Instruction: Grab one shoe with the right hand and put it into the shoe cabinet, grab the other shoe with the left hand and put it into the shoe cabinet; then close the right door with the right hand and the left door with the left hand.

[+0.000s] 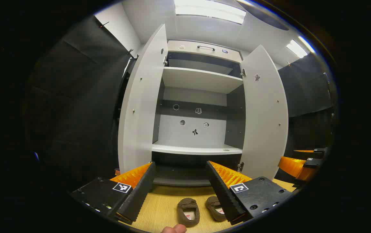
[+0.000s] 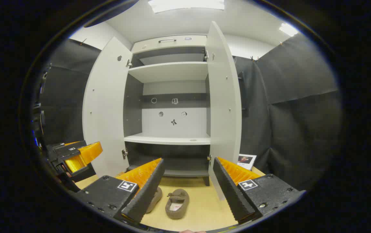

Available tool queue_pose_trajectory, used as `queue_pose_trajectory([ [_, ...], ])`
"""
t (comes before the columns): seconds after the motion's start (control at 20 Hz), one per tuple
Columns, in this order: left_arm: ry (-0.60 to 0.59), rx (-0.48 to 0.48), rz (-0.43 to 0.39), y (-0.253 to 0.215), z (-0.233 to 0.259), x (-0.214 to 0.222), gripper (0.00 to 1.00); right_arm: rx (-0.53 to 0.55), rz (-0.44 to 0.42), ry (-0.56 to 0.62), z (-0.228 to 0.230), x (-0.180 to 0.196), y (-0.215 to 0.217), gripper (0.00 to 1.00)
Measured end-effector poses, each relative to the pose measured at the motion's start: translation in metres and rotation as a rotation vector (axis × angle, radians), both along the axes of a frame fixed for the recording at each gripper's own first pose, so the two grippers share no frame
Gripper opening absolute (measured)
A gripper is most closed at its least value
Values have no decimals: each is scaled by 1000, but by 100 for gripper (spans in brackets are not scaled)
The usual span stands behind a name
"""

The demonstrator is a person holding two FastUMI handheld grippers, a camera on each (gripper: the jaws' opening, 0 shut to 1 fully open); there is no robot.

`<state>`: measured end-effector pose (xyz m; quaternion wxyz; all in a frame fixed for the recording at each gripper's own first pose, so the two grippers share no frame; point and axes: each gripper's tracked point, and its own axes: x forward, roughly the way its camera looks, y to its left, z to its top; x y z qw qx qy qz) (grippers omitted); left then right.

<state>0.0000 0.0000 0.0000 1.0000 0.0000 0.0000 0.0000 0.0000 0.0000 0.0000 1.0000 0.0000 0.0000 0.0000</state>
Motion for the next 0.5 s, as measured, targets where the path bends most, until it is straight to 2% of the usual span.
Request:
queue_pose_trajectory([
  [0.5,-18,-2,4,0,3,-5,95,-22,36,40,-11,9,8,95],
])
